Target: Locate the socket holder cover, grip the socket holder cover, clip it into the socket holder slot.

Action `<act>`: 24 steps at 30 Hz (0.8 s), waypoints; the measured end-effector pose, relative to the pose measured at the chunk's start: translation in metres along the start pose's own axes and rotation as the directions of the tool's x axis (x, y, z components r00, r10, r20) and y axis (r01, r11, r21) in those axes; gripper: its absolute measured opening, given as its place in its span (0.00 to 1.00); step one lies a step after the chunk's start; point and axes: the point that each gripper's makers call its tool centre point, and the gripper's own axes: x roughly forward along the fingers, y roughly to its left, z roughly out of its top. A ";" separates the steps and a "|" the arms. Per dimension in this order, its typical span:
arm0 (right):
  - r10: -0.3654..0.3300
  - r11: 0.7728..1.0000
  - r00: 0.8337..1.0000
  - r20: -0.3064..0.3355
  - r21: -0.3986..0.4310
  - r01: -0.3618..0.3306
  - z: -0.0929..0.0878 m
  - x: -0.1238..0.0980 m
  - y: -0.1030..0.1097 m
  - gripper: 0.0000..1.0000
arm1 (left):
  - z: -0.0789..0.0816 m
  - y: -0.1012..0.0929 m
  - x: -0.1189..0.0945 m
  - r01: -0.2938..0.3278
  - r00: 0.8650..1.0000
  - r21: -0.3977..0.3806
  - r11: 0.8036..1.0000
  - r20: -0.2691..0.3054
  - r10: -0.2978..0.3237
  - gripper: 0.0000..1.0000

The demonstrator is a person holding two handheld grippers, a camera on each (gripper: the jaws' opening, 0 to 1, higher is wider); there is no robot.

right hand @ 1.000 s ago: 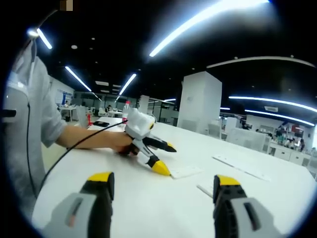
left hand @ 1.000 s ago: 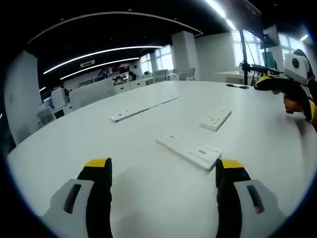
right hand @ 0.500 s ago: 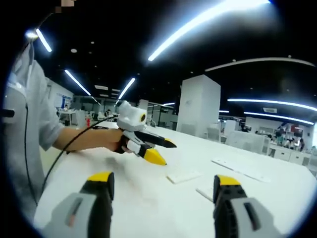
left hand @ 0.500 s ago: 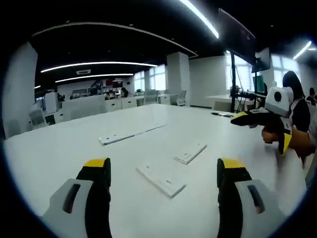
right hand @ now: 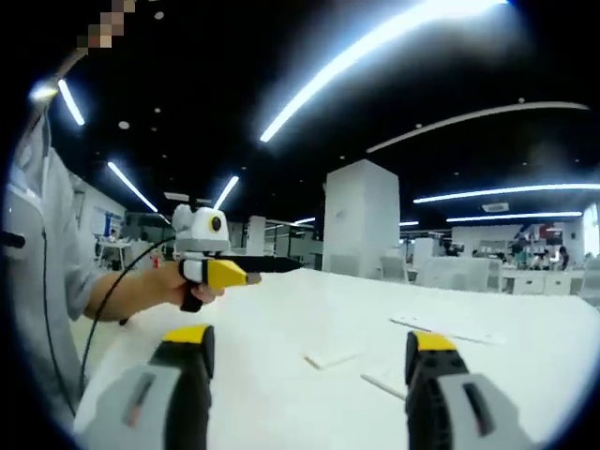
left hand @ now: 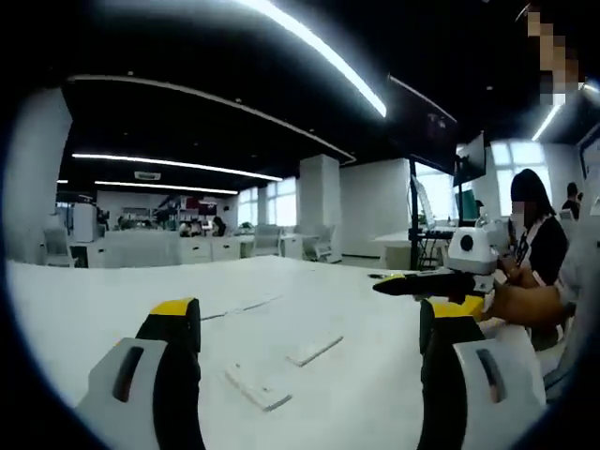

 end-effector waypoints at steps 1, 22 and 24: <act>-0.003 1.000 1.000 0.015 0.009 0.003 0.003 -0.001 -0.001 0.85 | 0.000 -0.003 -0.002 0.014 1.000 -0.014 1.000 0.009 -0.014 0.95; -0.046 0.998 0.990 0.135 -0.038 0.052 0.027 -0.005 -0.009 0.89 | -0.001 -0.009 -0.028 0.045 0.989 -0.013 0.999 0.144 -0.043 0.95; -0.048 0.998 0.989 0.138 -0.033 0.053 0.028 -0.006 -0.010 0.89 | -0.004 -0.009 -0.029 0.044 0.990 0.005 0.999 0.135 -0.044 0.95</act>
